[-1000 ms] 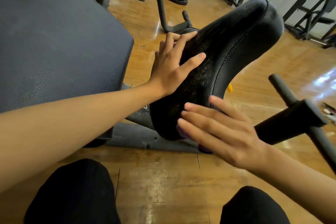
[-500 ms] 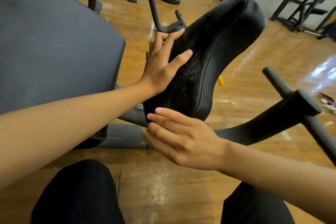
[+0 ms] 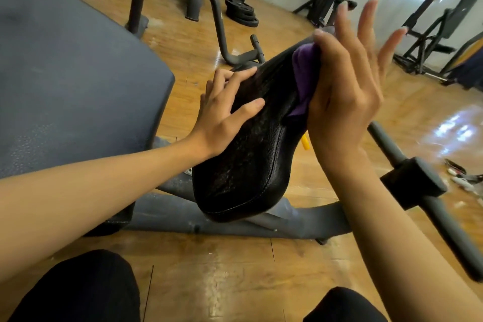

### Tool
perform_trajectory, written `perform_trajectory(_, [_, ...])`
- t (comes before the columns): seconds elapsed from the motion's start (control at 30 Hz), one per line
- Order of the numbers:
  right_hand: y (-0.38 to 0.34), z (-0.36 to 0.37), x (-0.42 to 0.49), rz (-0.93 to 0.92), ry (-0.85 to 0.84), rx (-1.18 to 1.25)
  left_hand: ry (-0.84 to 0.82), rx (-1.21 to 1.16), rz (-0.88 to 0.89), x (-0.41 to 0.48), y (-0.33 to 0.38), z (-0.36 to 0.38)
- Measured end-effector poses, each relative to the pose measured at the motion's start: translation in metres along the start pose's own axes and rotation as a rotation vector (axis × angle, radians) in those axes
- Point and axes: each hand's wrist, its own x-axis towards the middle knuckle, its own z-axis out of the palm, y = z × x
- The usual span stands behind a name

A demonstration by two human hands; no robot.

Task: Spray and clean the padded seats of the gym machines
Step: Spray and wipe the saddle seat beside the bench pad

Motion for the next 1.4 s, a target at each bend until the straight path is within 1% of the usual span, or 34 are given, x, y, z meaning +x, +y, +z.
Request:
perform_trajectory(0.03, [-0.005,0.001,0.001,0.065,0.007,0.035,0.001,0.004,-0.004,0.000,0.001,0.000])
perform_trajectory(0.07, [-0.011,-0.001,-0.001,0.145,-0.023,0.099,0.004,0.009,-0.008,0.000,0.001,0.000])
perform_trajectory(0.1, [-0.017,-0.005,-0.008,0.206,-0.090,0.168,0.008,0.015,-0.009,0.000,0.002,-0.001])
perform_trajectory(0.13, [-0.023,-0.012,-0.017,0.228,-0.183,0.232,0.009,0.021,-0.004,0.000,0.002,-0.001])
perform_trajectory(0.2, [-0.033,-0.028,-0.038,0.224,-0.396,0.361,0.009,0.040,0.016,0.000,0.002,-0.001])
perform_trajectory(0.23, [-0.039,-0.037,-0.047,0.248,-0.474,0.437,0.011,0.048,0.020,0.000,0.001,-0.001])
perform_trajectory(0.3, [-0.050,-0.053,-0.063,0.332,-0.539,0.573,0.018,0.048,0.010,0.000,0.002,-0.002])
perform_trajectory(0.4, [-0.065,-0.064,-0.079,0.417,-0.492,0.624,0.020,0.034,0.005,0.000,0.003,-0.001])
perform_trajectory(0.43, [-0.065,-0.064,-0.080,0.403,-0.475,0.622,0.019,0.027,0.006,-0.001,0.003,-0.001])
perform_trajectory(0.53, [-0.046,-0.051,-0.066,0.247,-0.424,0.512,0.013,0.004,0.004,0.000,0.002,-0.001])
perform_trajectory(0.67, [-0.005,-0.019,-0.018,0.111,-0.186,0.277,0.010,0.008,0.007,0.001,0.001,-0.001])
perform_trajectory(0.7, [0.002,-0.013,-0.003,0.100,-0.122,0.245,0.008,0.003,0.006,0.001,0.001,-0.001])
perform_trajectory(0.77, [0.009,-0.007,0.023,0.158,-0.059,0.236,0.006,-0.004,0.000,0.001,0.001,-0.001])
perform_trajectory(0.83, [0.008,-0.007,0.033,0.227,-0.091,0.244,0.008,-0.005,0.002,0.001,0.001,-0.002])
perform_trajectory(0.87, [0.006,-0.009,0.031,0.229,-0.129,0.246,0.005,-0.002,0.005,0.001,0.001,-0.001])
perform_trajectory(0.93, [0.001,-0.017,0.020,0.162,-0.230,0.256,0.003,0.013,0.014,0.000,0.000,-0.001])
perform_trajectory(1.03, [-0.003,-0.028,0.003,0.000,-0.393,0.271,-0.025,0.036,0.018,0.001,-0.002,-0.004])
perform_trajectory(1.13, [-0.005,-0.033,-0.002,-0.095,-0.521,0.288,-0.128,0.151,0.003,0.003,0.003,-0.014])
perform_trajectory(1.23, [-0.005,-0.035,0.000,-0.120,-0.562,0.279,-0.255,0.350,-0.043,0.003,0.012,-0.035])
perform_trajectory(1.3, [-0.006,-0.037,0.002,-0.116,-0.568,0.267,-0.374,0.608,-0.037,-0.002,0.014,-0.062])
perform_trajectory(1.37, [-0.009,-0.037,0.004,-0.087,-0.564,0.271,-0.505,0.971,0.070,-0.007,0.010,-0.098])
perform_trajectory(1.4, [-0.010,-0.038,0.003,-0.076,-0.568,0.267,-0.548,1.102,0.126,-0.010,0.008,-0.114])
